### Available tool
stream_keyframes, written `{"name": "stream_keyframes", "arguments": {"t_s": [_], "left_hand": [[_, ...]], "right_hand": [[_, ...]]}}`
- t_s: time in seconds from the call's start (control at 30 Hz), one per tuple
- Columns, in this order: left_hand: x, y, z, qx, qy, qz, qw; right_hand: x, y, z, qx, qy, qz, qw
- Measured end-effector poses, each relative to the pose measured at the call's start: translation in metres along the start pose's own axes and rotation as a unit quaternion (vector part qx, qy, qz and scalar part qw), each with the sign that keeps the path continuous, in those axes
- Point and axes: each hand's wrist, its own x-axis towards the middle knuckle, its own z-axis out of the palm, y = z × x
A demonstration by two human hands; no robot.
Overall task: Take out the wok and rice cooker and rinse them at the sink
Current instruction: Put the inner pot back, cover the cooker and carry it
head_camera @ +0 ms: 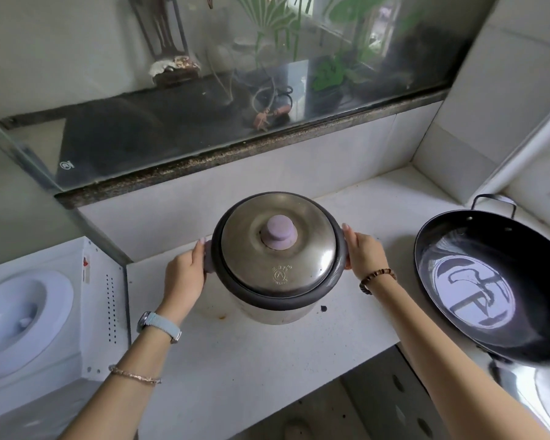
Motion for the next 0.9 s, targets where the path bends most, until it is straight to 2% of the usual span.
{"name": "stream_keyframes", "arguments": {"t_s": [0.2, 0.33, 0.47, 0.63, 0.77, 0.9], "left_hand": [[-0.007, 0.020, -0.009, -0.017, -0.038, 0.037, 0.998], [-0.016, 0.033, -0.012, -0.007, -0.078, 0.090, 0.993], [-0.031, 0.042, -0.012, -0.023, -0.137, 0.146, 0.980], [-0.065, 0.070, 0.000, -0.025, -0.216, 0.220, 0.951], [-0.104, 0.095, 0.018, -0.022, -0.269, 0.276, 0.922], [-0.151, 0.122, 0.044, -0.032, -0.334, 0.326, 0.884]], "right_hand": [[-0.046, -0.004, -0.027, 0.007, 0.064, 0.010, 0.998], [-0.090, 0.002, -0.041, 0.055, 0.121, 0.043, 0.990], [-0.144, 0.010, -0.051, 0.059, 0.192, 0.052, 0.978], [-0.217, 0.035, -0.069, 0.092, 0.284, 0.134, 0.945], [-0.285, 0.049, -0.088, 0.083, 0.351, 0.163, 0.918], [-0.355, 0.068, -0.109, 0.078, 0.417, 0.210, 0.881]]}}
